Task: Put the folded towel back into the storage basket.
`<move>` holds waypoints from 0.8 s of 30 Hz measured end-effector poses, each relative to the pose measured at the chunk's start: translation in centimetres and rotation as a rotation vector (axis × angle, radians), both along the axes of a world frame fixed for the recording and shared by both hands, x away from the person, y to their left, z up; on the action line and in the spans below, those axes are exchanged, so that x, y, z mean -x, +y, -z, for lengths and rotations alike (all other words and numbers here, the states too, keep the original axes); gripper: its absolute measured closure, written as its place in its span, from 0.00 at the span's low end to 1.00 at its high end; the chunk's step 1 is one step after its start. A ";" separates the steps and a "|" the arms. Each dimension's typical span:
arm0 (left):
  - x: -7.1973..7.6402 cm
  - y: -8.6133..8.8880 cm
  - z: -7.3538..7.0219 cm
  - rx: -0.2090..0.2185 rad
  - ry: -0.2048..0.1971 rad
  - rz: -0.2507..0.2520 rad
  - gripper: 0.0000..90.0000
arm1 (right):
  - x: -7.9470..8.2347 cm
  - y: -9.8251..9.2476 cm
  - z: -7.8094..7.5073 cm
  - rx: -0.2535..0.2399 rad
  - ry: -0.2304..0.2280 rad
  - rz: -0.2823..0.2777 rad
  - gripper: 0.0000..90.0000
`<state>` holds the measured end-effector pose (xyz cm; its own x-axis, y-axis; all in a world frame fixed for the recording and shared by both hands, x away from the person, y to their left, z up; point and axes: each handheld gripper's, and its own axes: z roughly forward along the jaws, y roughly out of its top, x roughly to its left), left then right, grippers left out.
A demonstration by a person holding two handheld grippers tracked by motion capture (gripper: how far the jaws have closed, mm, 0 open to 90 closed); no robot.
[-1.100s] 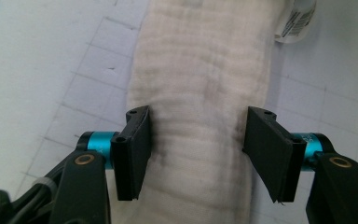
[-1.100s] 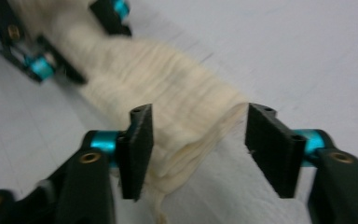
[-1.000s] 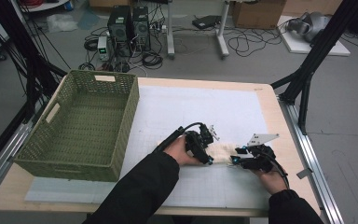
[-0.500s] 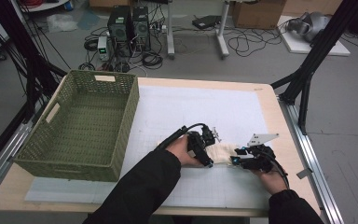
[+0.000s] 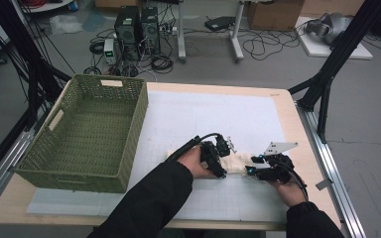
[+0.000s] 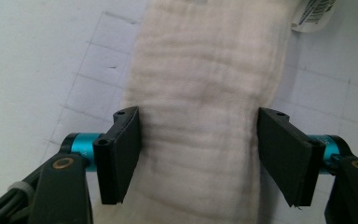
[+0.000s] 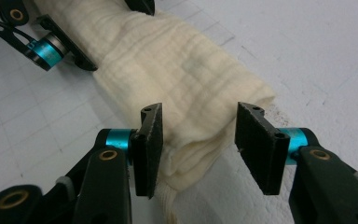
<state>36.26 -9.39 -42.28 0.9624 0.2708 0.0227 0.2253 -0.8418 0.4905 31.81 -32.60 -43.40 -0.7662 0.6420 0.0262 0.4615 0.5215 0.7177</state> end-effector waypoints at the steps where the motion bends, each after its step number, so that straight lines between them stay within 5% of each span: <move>1: 0.0 0.0 0.0 0.000 -0.002 0.001 0.37 | 0.0 0.0 -0.1 -0.006 -0.004 0.002 0.55; 14: -0.1 -0.1 -0.3 -0.012 -0.002 -0.029 0.52 | 0.2 -1.4 -1.0 -0.078 -0.026 0.058 0.49; 24: -0.7 0.1 -0.5 -0.011 0.001 -0.050 0.75 | 0.2 -2.0 -1.1 -0.096 -0.036 0.078 0.47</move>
<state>36.99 -9.28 -41.74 0.9477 0.3183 0.0250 0.2678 -0.8350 0.4807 31.60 -34.59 -42.26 -0.7153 0.6959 0.0639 0.4710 0.4126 0.7797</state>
